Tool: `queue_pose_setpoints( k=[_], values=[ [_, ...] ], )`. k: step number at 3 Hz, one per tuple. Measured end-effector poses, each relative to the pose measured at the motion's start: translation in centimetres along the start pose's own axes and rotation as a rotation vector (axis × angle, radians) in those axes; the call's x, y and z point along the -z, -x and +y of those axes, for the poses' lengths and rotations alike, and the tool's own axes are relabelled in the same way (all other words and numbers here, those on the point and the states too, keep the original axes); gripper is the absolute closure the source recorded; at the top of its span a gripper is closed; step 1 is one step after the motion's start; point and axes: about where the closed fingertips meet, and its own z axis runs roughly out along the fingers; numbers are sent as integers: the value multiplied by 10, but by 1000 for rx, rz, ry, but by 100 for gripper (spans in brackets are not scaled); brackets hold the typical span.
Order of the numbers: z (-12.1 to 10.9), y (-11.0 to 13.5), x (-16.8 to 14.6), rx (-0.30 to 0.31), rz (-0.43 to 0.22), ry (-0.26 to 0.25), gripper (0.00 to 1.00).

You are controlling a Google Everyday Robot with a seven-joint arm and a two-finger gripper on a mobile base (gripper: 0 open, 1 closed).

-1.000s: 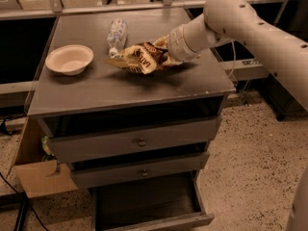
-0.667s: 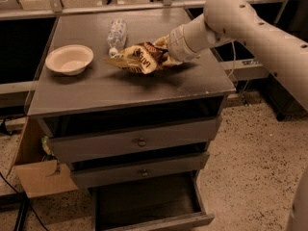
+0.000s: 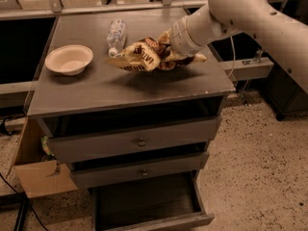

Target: Place brown chip bag into bottom drawer

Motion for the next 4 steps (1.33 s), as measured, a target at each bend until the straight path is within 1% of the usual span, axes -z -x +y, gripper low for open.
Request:
queue_pose_setpoints(
  k=[1,2,3,4],
  values=[
    [7,13,31,-11,35,-31,100],
    [25,25,57,-42,84,-59,100],
    [49,38,83,-87,151,-88,100],
    [90,55,102,-173,241,-88,100]
  ],
)
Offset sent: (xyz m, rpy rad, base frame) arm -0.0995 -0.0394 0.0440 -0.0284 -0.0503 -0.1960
